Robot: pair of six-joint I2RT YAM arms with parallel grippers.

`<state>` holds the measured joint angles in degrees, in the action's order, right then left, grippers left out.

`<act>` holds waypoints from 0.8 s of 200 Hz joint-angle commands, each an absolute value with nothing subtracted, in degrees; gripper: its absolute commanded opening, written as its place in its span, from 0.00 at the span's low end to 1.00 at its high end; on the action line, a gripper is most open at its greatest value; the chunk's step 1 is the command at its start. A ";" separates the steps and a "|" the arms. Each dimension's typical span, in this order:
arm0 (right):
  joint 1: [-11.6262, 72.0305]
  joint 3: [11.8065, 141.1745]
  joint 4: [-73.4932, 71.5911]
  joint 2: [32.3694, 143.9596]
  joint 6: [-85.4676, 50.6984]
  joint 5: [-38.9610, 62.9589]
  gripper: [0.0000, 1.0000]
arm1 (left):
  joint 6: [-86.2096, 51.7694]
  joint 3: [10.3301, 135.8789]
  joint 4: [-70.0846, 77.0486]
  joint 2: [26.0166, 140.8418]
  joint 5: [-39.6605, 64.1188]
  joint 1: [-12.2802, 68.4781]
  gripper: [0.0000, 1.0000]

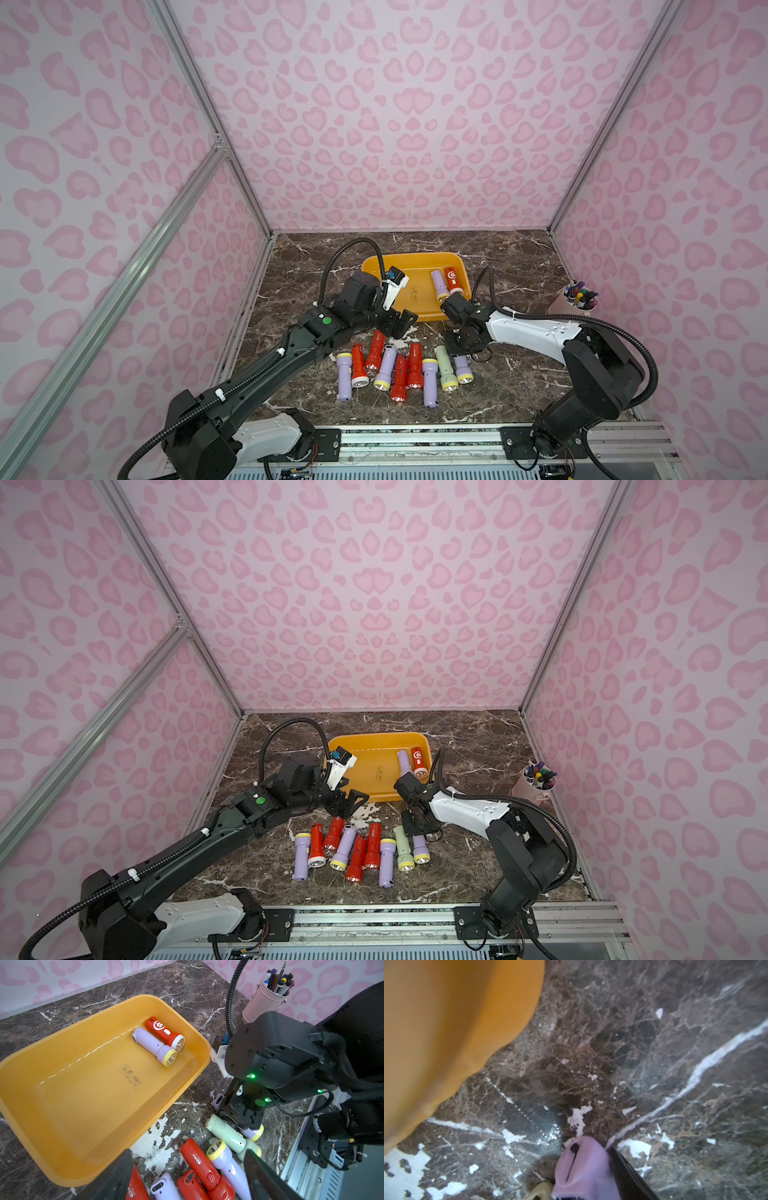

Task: Put the flashlights into the storage boxes
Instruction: Pick up the flashlight from the center of the board.

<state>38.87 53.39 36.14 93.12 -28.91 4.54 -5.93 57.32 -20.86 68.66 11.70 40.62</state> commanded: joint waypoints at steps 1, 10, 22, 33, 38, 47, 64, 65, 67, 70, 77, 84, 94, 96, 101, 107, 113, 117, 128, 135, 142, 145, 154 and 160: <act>38.85 53.00 35.68 93.95 -29.18 3.72 0.50 | -5.32 57.21 -20.81 68.45 11.08 40.68 0.85; 38.90 53.01 35.77 94.29 -29.26 3.34 0.49 | -5.17 57.39 -20.68 68.47 10.78 40.64 0.85; 38.85 53.25 35.88 94.64 -29.59 2.54 0.48 | -4.84 57.63 -20.63 68.60 10.50 40.63 0.85; 38.89 53.44 36.42 94.70 -30.17 1.33 0.45 | -4.51 57.99 -20.80 68.73 10.06 40.63 0.85; 38.85 53.61 36.63 94.66 -30.33 0.88 0.44 | -4.25 58.17 -20.83 68.77 9.76 40.67 0.85; 38.85 53.87 37.14 94.34 -30.55 0.36 0.41 | -3.97 58.43 -20.98 68.82 9.22 40.67 0.85; 38.86 54.91 38.70 93.44 -30.71 -0.21 0.37 | -3.21 58.88 -21.15 68.82 8.36 40.61 0.85; 38.85 55.01 38.86 93.34 -30.69 -0.24 0.37 | -3.19 58.93 -21.21 68.77 8.31 40.65 0.85; 38.85 55.24 39.16 93.23 -30.70 -0.32 0.37 | -3.06 58.94 -21.21 68.81 8.19 40.64 0.85; 38.98 55.57 39.55 93.03 -30.68 -0.41 0.37 | -3.00 59.05 -21.23 68.89 8.03 40.61 0.85; 39.02 56.40 40.59 92.52 -30.65 -0.76 0.37 | -2.82 59.23 -21.27 68.91 7.79 40.65 0.85; 39.06 57.28 41.68 91.93 -30.62 -1.08 0.37 | -2.73 59.32 -21.29 68.91 7.30 40.69 0.85; 39.11 58.83 43.39 91.23 -30.41 -1.21 0.37 | -2.72 59.39 -21.33 68.91 6.87 40.64 0.85; 39.07 59.18 43.70 91.12 -30.32 -1.22 0.37 | -2.61 59.39 -21.28 68.91 6.79 40.64 0.85; 39.03 60.14 44.64 90.84 -30.21 -1.15 0.37 | -2.64 59.42 -21.32 68.91 6.56 40.61 0.85; 39.10 61.27 45.67 90.53 -29.93 -1.14 0.37 | -2.59 59.41 -21.15 68.91 6.21 40.68 0.85; 39.12 62.37 46.67 90.30 -29.69 -1.21 0.37 | -2.55 59.41 -21.18 68.91 5.90 40.58 0.85; 39.16 63.29 47.30 90.11 -29.55 -1.31 0.37 | -2.50 59.41 -21.25 68.91 5.64 40.59 0.85; 39.19 65.39 48.74 89.70 -28.98 -1.70 0.37 | -2.37 59.66 -21.40 68.76 4.85 40.55 0.85; 39.20 66.97 49.45 89.65 -28.60 -2.12 0.37 | -2.29 59.68 -21.35 68.66 4.43 40.57 0.85; 39.20 68.55 50.04 89.78 -28.03 -2.61 0.37 | -2.04 59.67 -21.05 68.51 4.18 40.51 0.85; 39.14 69.36 50.24 89.92 -27.76 -2.85 0.37 | -1.90 59.68 -20.96 68.52 4.07 40.51 0.86; 39.12 71.91 50.89 90.65 -26.86 -3.32 0.37 | -1.61 59.76 -20.75 68.47 3.70 40.43 0.86; 39.03 73.66 51.21 91.42 -26.24 -3.64 0.37 | -1.39 59.94 -20.75 68.60 3.52 40.29 0.86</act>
